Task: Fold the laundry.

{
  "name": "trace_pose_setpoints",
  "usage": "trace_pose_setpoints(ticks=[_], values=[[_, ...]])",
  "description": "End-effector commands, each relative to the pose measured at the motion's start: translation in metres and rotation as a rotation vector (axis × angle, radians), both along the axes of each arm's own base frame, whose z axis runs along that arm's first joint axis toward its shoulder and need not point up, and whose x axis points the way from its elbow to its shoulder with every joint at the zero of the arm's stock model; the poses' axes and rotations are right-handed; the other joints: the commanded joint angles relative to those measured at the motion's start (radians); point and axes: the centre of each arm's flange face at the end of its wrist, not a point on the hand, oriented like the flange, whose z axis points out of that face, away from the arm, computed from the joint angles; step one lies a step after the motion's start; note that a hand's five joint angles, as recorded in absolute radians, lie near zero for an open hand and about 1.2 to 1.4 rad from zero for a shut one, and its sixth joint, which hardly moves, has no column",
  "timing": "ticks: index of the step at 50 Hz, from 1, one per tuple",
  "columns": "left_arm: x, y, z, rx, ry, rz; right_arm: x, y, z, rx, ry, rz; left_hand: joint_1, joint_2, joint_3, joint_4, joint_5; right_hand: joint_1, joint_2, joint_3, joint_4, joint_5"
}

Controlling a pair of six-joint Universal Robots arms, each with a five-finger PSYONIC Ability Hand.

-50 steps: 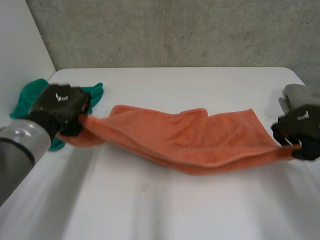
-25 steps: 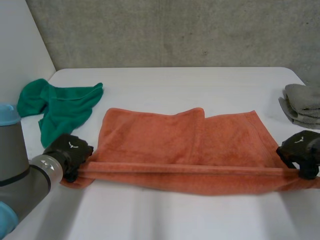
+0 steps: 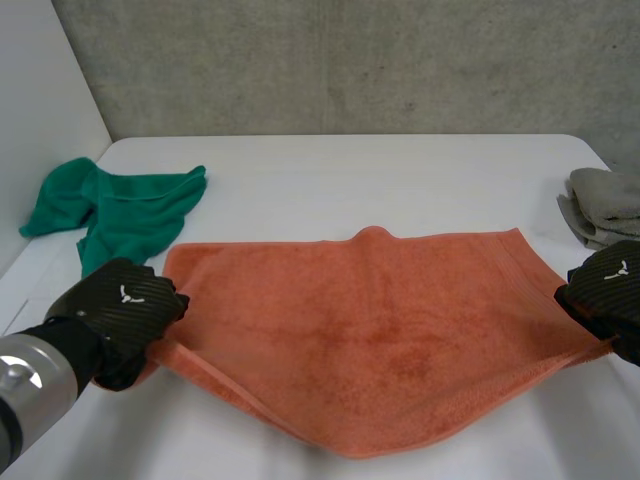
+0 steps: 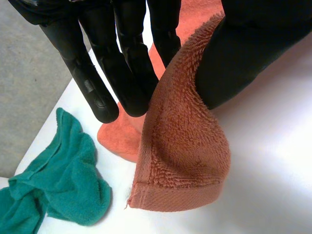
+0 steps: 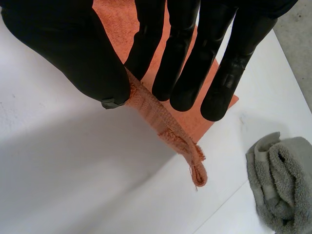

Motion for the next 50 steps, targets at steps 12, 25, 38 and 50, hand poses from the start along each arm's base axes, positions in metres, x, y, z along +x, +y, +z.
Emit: trace_pose_setpoints(ticks=[12,25,38,50], values=[[-0.039,-0.127,-0.063,-0.078,0.038,0.04,0.001,-0.114,-0.059,0.017,-0.038,-0.081,0.229,0.169,0.171,0.166,0.223,0.414,0.227,0.213,0.207,0.233],[-0.066,-0.202,-0.093,-0.223,0.139,0.097,0.054,-0.186,-0.092,-0.245,-0.05,-0.064,0.231,0.172,0.174,0.169,0.226,0.414,0.227,0.213,0.207,0.233],[-0.082,-0.241,-0.105,-0.369,0.192,0.09,0.08,-0.234,-0.12,-0.471,-0.069,-0.069,0.24,0.181,0.183,0.178,0.235,0.414,0.227,0.213,0.207,0.233],[-0.099,-0.226,-0.113,-0.353,0.19,0.041,0.093,-0.235,-0.119,-0.506,-0.091,-0.104,-0.961,-1.02,-1.019,-1.024,-0.967,-0.808,-0.995,-1.008,-1.015,-0.989]])
